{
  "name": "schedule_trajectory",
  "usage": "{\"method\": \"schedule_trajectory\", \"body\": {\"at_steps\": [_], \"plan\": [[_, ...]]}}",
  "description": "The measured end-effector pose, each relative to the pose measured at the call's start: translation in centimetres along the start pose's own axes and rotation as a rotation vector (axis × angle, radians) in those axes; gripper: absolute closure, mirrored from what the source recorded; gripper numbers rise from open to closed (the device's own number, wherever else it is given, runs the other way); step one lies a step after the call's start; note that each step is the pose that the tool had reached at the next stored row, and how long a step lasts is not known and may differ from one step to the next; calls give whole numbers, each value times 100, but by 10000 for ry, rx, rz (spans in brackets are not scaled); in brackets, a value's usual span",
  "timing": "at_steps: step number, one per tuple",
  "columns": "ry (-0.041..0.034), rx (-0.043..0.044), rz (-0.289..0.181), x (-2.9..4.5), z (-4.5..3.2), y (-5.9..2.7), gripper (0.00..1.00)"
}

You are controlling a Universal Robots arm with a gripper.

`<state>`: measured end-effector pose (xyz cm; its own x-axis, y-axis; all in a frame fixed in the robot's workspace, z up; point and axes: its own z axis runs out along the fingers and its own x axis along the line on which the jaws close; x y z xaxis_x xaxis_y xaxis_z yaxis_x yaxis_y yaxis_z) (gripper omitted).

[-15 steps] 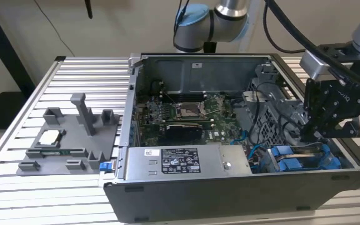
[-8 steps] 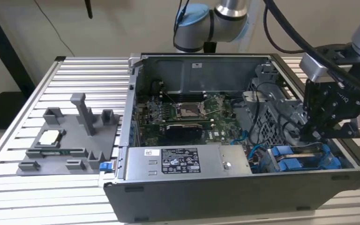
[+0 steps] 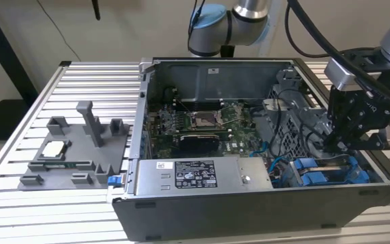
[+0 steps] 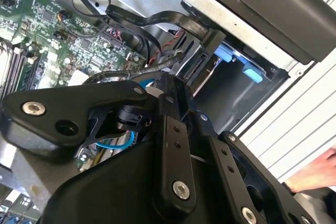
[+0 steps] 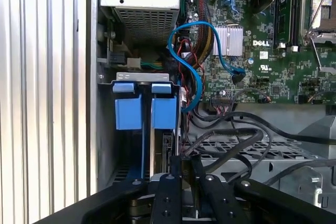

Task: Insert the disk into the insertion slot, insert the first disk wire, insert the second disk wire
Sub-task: 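Insert the first disk wire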

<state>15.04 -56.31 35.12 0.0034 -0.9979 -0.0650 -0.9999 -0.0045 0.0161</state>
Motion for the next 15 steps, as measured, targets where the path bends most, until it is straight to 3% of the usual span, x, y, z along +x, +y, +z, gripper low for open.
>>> {"method": "schedule_trajectory", "body": {"at_steps": [10, 15], "plan": [[-4, -1, -1, 1, 11, -3, 81], [-5, 0, -1, 16, 22, -70, 81]]}}
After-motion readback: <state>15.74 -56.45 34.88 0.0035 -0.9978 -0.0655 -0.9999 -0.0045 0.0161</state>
